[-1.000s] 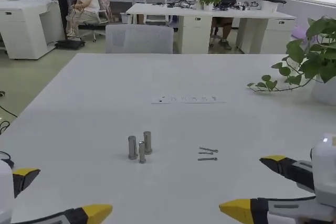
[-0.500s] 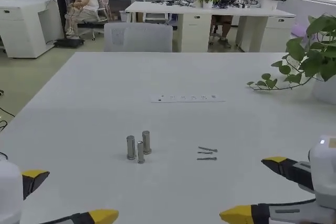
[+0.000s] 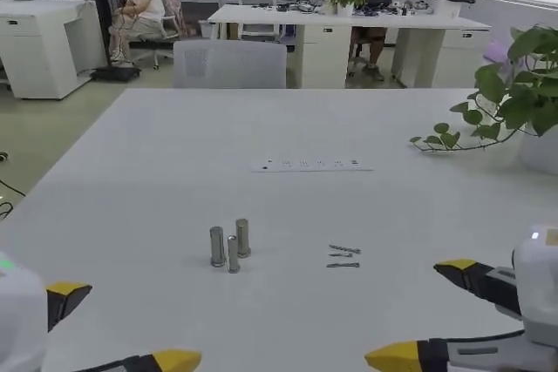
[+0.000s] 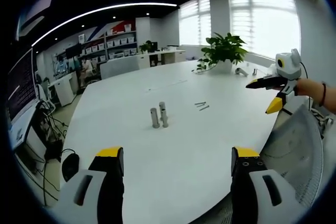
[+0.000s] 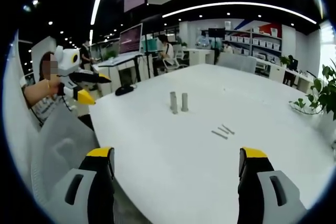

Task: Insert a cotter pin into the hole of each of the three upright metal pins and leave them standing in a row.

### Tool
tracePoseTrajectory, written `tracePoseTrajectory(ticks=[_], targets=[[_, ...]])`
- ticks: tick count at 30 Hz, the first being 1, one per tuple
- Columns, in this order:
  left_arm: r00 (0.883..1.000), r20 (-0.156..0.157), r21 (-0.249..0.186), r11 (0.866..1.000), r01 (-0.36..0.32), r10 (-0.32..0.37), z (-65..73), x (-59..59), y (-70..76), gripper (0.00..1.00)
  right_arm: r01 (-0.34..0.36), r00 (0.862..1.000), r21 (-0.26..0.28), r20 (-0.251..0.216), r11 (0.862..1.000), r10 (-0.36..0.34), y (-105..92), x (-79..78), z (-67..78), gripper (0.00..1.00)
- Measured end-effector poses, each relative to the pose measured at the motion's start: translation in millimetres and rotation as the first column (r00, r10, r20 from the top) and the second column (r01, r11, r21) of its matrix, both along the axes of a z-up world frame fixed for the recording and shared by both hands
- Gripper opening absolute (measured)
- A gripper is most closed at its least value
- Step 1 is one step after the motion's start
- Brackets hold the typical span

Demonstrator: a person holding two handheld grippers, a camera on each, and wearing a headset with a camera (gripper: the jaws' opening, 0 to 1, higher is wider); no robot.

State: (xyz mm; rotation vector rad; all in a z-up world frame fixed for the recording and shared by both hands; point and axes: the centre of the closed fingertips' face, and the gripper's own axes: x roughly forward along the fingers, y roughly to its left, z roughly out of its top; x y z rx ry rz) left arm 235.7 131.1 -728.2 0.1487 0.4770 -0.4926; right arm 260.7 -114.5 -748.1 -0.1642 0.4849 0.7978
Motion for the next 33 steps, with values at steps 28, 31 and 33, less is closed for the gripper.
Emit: tracePoseTrajectory(ticks=[28, 31, 33], targets=[[0.998, 0.044, -0.008, 0.999, 0.048, -0.048, -1.1, 39.1, -17.1, 0.57, -0.005, 1.000, 0.016, 0.007, 1.000, 0.005, 1.5, 4.4, 0.2, 0.95], [0.998, 0.041, -0.002, 0.998, 0.055, -0.055, -2.5, 46.7, -20.3, 0.55, -0.003, 1.000, 0.015, 0.005, 1.000, 0.003, 0.7, 5.1, -0.7, 0.95], [0.997, 0.042, -0.015, 0.998, 0.058, -0.058, -3.7, 52.8, -22.7, 0.55, -0.003, 1.000, 0.014, 0.003, 1.000, 0.003, 0.6, 4.8, -0.9, 0.95]])
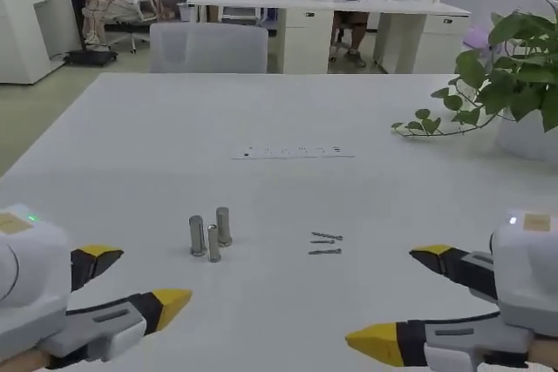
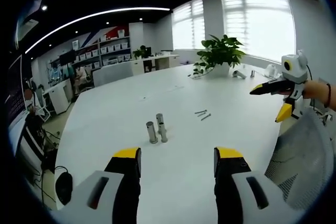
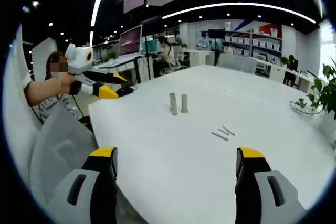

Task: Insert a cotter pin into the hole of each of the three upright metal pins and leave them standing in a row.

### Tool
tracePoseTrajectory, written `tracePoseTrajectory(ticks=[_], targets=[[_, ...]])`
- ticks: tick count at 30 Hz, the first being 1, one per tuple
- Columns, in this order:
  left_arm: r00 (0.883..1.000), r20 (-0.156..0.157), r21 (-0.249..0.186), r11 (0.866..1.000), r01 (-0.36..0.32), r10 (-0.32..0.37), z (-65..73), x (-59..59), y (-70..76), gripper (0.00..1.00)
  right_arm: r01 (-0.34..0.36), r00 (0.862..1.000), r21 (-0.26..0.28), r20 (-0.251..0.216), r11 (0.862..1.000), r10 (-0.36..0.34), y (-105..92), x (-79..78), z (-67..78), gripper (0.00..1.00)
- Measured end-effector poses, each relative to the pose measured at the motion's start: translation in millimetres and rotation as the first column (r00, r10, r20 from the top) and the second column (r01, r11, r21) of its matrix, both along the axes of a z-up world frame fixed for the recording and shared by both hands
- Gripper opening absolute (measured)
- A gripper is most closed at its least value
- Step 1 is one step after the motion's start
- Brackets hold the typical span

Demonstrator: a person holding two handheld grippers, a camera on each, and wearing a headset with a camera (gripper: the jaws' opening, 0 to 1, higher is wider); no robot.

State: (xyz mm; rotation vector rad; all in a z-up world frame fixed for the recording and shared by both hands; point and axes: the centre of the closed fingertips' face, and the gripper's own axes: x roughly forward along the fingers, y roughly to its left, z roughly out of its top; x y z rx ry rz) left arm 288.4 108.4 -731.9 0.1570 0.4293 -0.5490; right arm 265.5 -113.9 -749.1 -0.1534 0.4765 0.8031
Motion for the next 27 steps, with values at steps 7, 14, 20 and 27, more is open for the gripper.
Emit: tracePoseTrajectory(ticks=[7, 14, 20, 27], targets=[[1.000, 0.002, -0.025, 1.000, 0.008, -0.008, -10.0, 20.3, -4.1, 0.49, 0.004, 1.000, 0.020, 0.005, 1.000, -0.004, 1.1, 2.3, 2.5, 0.92], [0.999, 0.030, -0.019, 1.000, 0.015, -0.015, -19.4, 40.8, -7.7, 0.41, 0.010, 1.000, 0.035, 0.019, 0.999, -0.011, 1.4, 5.5, 6.6, 0.89], [0.999, 0.028, -0.014, 1.000, 0.026, -0.026, -29.1, 55.5, -13.6, 0.36, 0.011, 1.000, 0.047, 0.020, 0.999, -0.012, 3.4, 6.6, 7.3, 0.88], [0.999, 0.016, -0.003, 0.999, 0.044, -0.044, -43.7, 73.0, -22.2, 0.32, 0.020, 0.999, 0.073, 0.027, 0.997, -0.022, 6.8, 9.7, 7.4, 0.85]])
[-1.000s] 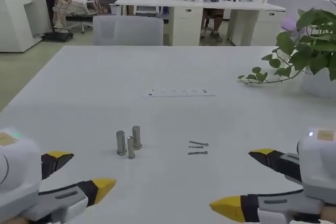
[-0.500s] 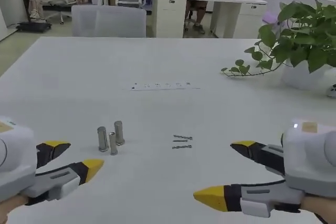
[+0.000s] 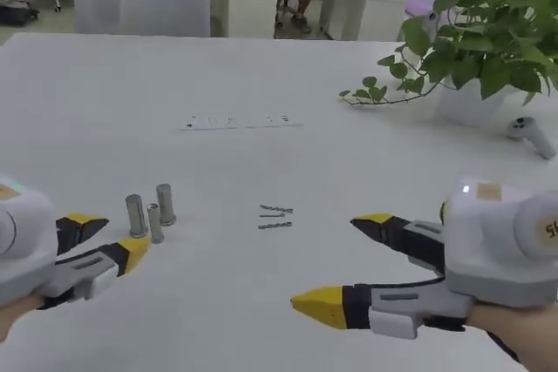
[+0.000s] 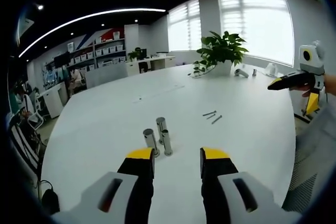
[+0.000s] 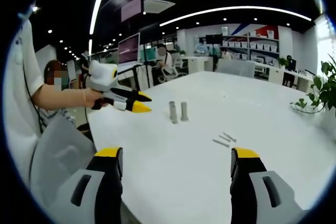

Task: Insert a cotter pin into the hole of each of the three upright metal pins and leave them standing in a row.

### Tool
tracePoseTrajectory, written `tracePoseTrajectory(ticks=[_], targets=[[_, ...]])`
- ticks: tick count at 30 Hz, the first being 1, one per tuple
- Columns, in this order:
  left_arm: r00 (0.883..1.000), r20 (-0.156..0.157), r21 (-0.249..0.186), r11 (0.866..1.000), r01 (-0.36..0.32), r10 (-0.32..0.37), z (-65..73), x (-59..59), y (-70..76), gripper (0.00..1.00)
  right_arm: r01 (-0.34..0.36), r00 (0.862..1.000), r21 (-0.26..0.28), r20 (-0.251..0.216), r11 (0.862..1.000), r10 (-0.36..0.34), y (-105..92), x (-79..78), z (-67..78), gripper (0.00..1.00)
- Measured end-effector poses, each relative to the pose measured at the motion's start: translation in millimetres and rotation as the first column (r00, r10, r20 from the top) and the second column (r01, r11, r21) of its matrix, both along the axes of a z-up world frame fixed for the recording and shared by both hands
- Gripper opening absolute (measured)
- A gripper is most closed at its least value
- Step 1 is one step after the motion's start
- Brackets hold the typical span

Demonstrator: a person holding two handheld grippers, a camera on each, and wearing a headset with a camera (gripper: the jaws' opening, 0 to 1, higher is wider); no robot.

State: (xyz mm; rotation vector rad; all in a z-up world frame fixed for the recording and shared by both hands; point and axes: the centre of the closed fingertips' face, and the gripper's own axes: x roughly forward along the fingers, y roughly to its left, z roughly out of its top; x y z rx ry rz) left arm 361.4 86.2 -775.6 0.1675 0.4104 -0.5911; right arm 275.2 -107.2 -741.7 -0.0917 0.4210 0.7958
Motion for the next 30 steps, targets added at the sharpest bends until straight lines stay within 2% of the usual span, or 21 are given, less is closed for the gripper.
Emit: tracePoseTrajectory(ticks=[9, 16, 18, 27, 30], targets=[[1.000, -0.010, 0.003, 1.000, -0.006, 0.006, -18.4, 23.4, -6.5, 0.28, 0.005, 1.000, 0.017, 0.003, 1.000, -0.005, 3.8, 4.9, -0.3, 0.80], [1.000, 0.004, 0.028, 1.000, 0.011, -0.011, -30.1, 39.3, -10.4, 0.27, 0.009, 1.000, 0.019, -0.015, 1.000, -0.009, 7.1, 7.8, -7.1, 0.80], [1.000, -0.007, 0.025, 1.000, 0.008, -0.008, -33.8, 41.6, -11.7, 0.26, 0.016, 1.000, 0.011, -0.015, 1.000, -0.016, 5.3, 8.9, -8.1, 0.80], [1.000, -0.018, 0.035, 0.999, 0.007, -0.007, -47.5, 51.4, -19.3, 0.21, 0.037, 0.999, 0.015, -0.019, 0.999, -0.037, 0.7, 11.3, -10.6, 0.78], [1.000, -0.016, 0.054, 0.999, 0.002, -0.001, -51.8, 55.3, -19.9, 0.20, 0.032, 0.999, 0.010, -0.025, 0.999, -0.031, 1.4, 10.5, -13.2, 0.78]])
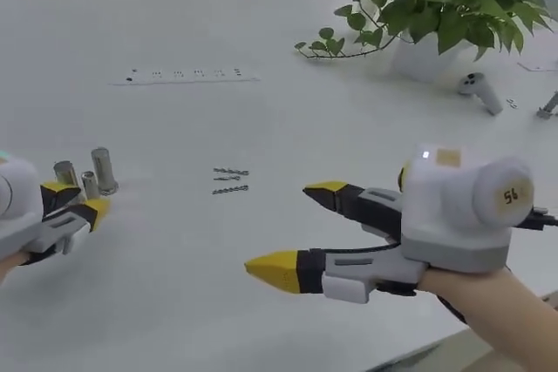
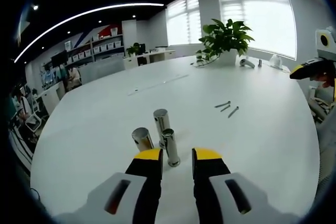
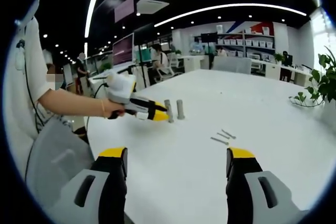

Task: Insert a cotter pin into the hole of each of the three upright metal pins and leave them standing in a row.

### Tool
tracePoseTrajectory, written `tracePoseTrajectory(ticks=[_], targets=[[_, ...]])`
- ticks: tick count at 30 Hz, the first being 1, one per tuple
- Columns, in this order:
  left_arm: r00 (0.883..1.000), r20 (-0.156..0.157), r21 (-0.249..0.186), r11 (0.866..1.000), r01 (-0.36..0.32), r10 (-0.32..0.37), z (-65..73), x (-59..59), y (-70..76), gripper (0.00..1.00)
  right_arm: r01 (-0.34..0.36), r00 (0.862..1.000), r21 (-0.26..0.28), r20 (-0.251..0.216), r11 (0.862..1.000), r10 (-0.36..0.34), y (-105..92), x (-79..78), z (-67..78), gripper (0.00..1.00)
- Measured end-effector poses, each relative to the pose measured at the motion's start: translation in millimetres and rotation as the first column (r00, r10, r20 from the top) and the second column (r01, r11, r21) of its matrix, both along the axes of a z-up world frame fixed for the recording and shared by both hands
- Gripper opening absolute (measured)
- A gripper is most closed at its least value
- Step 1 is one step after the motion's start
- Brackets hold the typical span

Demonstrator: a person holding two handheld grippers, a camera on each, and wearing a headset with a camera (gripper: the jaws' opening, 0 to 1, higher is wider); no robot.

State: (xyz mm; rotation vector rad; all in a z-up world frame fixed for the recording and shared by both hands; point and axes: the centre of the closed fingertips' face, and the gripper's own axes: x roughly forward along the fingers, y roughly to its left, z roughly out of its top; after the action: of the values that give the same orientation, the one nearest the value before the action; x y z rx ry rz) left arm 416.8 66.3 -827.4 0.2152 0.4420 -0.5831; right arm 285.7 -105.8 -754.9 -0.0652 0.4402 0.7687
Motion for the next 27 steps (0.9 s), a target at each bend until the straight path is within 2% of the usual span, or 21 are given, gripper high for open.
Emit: tracePoseTrajectory(ticks=[2, 6, 10, 15, 21, 25, 27], targets=[[1.000, 0.000, 0.006, 1.000, -0.020, 0.020, -2.3, 3.5, 2.4, 0.18, 0.002, 1.000, 0.002, -0.002, 1.000, -0.002, 0.2, 0.4, -0.7, 0.78], [0.999, 0.020, 0.026, 0.999, -0.037, 0.037, -3.2, 9.0, 5.1, 0.14, 0.006, 1.000, 0.004, -0.003, 1.000, -0.006, -0.1, 2.2, -1.6, 0.78], [0.999, 0.024, 0.021, 0.999, -0.038, 0.037, -2.7, 11.0, 2.8, 0.12, 0.007, 1.000, 0.005, -0.006, 1.000, -0.007, 0.4, 4.4, -3.1, 0.78], [0.999, 0.026, 0.035, 0.999, -0.030, 0.029, -5.3, 12.2, -0.3, 0.09, 0.009, 1.000, 0.006, -0.011, 1.000, -0.009, 0.9, 6.4, -5.1, 0.77], [0.999, 0.025, 0.030, 0.999, -0.027, 0.026, -5.1, 13.3, -1.5, 0.08, 0.011, 1.000, 0.008, -0.017, 1.000, -0.011, 1.4, 9.0, -7.9, 0.77], [1.000, 0.011, 0.003, 1.000, -0.024, 0.024, -4.5, 13.7, -2.3, 0.07, 0.009, 1.000, 0.013, -0.019, 1.000, -0.009, 3.0, 10.1, -8.3, 0.77], [1.000, 0.010, 0.006, 1.000, -0.017, 0.017, -4.4, 13.1, -2.8, 0.07, 0.008, 1.000, 0.012, -0.019, 1.000, -0.007, 3.8, 10.8, -8.1, 0.77]])
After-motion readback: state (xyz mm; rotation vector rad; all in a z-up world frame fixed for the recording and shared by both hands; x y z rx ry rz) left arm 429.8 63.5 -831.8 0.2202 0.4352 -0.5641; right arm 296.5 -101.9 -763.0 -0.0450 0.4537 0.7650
